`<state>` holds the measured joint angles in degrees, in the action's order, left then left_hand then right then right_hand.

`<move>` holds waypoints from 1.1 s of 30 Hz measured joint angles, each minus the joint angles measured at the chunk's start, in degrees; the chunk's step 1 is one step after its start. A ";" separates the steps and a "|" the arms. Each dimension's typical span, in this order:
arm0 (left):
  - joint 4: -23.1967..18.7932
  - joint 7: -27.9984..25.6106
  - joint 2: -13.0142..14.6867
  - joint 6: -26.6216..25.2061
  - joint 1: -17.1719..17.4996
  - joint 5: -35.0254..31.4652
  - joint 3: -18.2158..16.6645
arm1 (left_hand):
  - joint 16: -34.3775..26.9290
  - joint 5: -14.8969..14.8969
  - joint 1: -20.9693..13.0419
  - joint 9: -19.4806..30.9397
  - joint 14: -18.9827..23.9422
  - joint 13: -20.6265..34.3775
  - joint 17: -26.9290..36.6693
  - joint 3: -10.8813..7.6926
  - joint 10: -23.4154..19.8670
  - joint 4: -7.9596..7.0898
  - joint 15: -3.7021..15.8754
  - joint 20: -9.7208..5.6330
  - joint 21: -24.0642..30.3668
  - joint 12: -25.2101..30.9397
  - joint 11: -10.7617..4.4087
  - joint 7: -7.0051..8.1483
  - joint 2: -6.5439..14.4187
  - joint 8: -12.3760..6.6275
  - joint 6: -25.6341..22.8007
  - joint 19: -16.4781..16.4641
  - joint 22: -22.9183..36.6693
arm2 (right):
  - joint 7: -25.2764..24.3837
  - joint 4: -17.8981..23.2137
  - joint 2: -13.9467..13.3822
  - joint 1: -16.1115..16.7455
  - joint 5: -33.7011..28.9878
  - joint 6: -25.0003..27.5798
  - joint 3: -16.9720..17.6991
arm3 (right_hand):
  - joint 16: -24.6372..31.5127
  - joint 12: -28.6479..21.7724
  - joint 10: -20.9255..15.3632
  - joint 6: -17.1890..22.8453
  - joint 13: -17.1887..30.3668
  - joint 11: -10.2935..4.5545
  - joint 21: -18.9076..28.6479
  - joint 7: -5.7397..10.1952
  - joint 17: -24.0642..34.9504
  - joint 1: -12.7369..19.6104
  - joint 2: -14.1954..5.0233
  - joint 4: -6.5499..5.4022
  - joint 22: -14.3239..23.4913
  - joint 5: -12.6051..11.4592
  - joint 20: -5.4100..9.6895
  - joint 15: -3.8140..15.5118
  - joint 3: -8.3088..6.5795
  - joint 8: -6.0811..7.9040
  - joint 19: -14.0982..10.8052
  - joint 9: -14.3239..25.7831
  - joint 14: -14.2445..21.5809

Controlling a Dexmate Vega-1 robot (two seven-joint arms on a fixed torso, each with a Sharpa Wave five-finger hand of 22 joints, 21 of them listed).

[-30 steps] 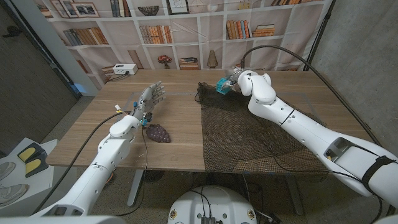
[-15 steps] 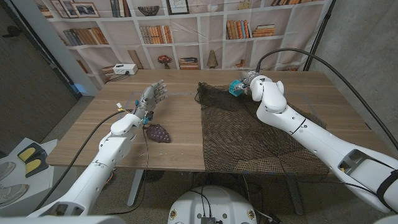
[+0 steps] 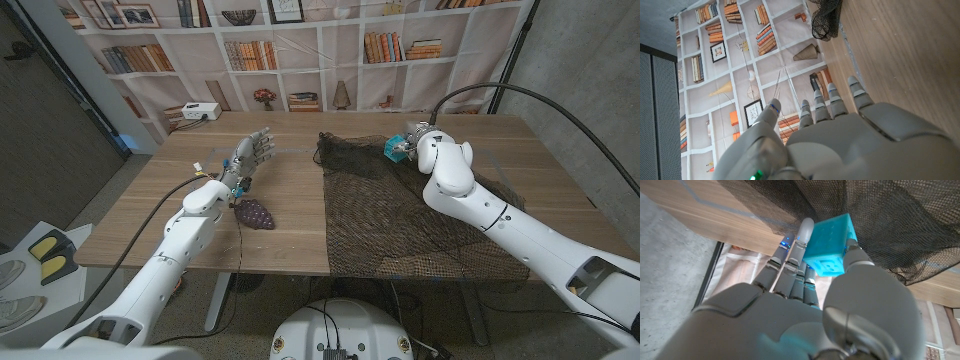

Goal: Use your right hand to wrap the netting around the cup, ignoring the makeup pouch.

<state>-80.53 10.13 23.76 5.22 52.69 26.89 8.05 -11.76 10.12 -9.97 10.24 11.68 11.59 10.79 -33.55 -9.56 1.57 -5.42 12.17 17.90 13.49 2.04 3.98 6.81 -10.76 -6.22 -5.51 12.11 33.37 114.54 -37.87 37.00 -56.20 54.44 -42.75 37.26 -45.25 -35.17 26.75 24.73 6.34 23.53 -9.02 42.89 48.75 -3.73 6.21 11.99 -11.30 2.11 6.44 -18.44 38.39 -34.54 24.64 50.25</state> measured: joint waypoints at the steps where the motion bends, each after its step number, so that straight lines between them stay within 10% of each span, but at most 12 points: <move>1: 0.17 0.06 -0.05 0.00 -0.15 -0.01 0.10 | 0.00 0.00 0.00 0.00 0.00 0.00 0.00 0.00 0.00 0.00 0.00 0.00 0.00 0.00 0.00 0.00 0.00 0.00 0.00 0.00 0.00 | 0.00 0.23 -0.20 0.11 0.00 0.00 0.00 | 0.00 0.00 0.00 0.00 0.00 0.00 0.00 0.00 0.18 0.00 0.00 0.00 0.00 0.00 0.00 0.00 0.00 0.00 0.00 0.15 0.00; 33: 2.64 2.38 -0.61 0.35 -2.32 -0.03 0.96 | 0.00 0.00 0.23 0.00 0.23 0.00 0.00 -0.18 -0.22 -0.18 -0.23 0.00 0.00 0.00 0.22 0.00 -0.23 0.00 0.00 0.00 0.00 | 10.99 3.09 -4.56 0.57 -4.19 11.44 -4.48 | -1.33 0.05 -0.01 0.00 -0.01 0.00 0.43 0.00 0.52 0.34 0.34 -1.03 -0.28 0.01 -0.60 -0.02 -0.06 1.10 0.59 0.18 0.00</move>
<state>-77.89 12.51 23.16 5.58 50.37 26.86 9.01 -11.76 10.12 -9.74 10.24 11.91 11.59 10.79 -33.73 -9.78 1.39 -5.65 12.17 17.89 13.49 2.26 3.98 6.58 -10.76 -6.22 -5.51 12.11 44.36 117.63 -42.43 37.57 -60.39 65.89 -47.23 35.93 -45.20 -35.17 26.75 24.72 6.34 23.96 -9.01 43.40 49.09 -3.39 5.18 11.71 -11.29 1.51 6.42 -18.51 39.48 -33.95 24.82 50.25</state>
